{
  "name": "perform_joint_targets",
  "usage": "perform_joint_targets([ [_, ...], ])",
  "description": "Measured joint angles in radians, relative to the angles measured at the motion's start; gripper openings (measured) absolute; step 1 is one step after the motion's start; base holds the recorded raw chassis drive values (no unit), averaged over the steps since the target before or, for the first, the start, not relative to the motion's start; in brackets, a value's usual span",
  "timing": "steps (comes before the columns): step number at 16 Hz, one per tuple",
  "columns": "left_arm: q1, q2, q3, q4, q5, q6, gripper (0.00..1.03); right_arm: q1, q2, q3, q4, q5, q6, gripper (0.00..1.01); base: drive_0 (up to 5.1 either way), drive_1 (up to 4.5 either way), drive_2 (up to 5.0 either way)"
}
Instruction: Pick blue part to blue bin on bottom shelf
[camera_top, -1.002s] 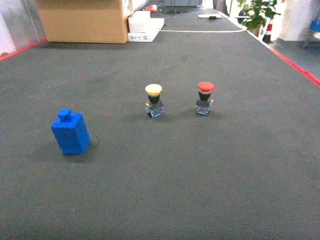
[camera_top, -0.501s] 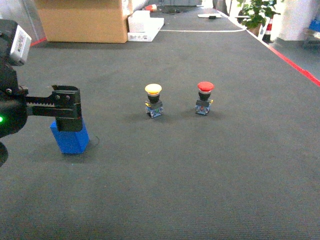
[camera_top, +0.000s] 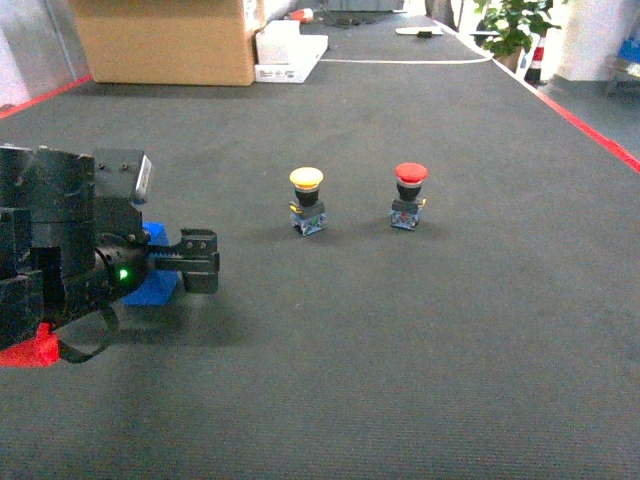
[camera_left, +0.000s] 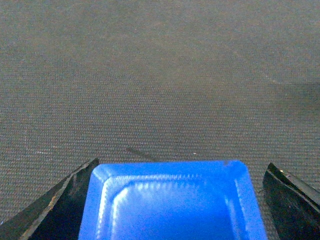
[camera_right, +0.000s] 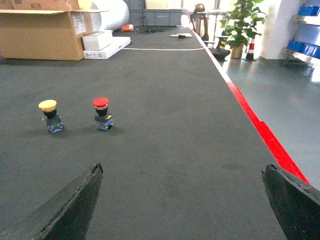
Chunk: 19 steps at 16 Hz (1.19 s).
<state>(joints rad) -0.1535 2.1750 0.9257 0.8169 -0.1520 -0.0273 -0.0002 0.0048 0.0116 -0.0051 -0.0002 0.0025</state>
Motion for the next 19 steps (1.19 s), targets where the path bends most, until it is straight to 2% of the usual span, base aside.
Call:
perform_joint_targets([
  [1,0.002,0.013,0.004,0.019,-0.004,0.000,0.91,0.000,0.000,0.000,0.000,0.000,0.000,0.98,0.0,0.00,0.0],
  [5,0.007,0.013,0.014,0.028,-0.004,-0.001,0.44,0.000,0.000,0.000,0.000,0.000,0.000,0.98,0.0,0.00,0.0],
  [7,0.010,-0.006,-0.009,0.048,-0.005,0.000,0.43,0.000,0.000,0.000,0.000,0.000,0.000,0.98,0.0,0.00,0.0],
  [10,-0.002,-0.175,-0.219,0.181,-0.024,0.009,0.43,0.000,0.000,0.000,0.000,0.000,0.000,0.98,0.0,0.00,0.0],
  [11,-0.010,-0.270,-0.301,0.182,-0.037,0.008,0.43,0.000,0.000,0.000,0.000,0.000,0.000,0.98,0.0,0.00,0.0],
  [14,-0.042,-0.629,-0.518,0.029,-0.082,0.000,0.43,0.000,0.000,0.000,0.000,0.000,0.000,0.98,0.0,0.00,0.0],
  [15,-0.063,-0.793,-0.577,-0.068,-0.108,-0.009,0.43,0.000,0.000,0.000,0.000,0.000,0.000,0.98,0.0,0.00,0.0],
  [17,-0.124,-1.105,-0.623,-0.258,-0.182,-0.018,0.43,0.000,0.000,0.000,0.000,0.000,0.000,0.98,0.0,0.00,0.0],
  [19,-0.210,-1.400,-0.632,-0.433,-0.289,-0.019,0.43,0.000,0.000,0.000,0.000,0.000,0.000,0.98,0.0,0.00,0.0],
])
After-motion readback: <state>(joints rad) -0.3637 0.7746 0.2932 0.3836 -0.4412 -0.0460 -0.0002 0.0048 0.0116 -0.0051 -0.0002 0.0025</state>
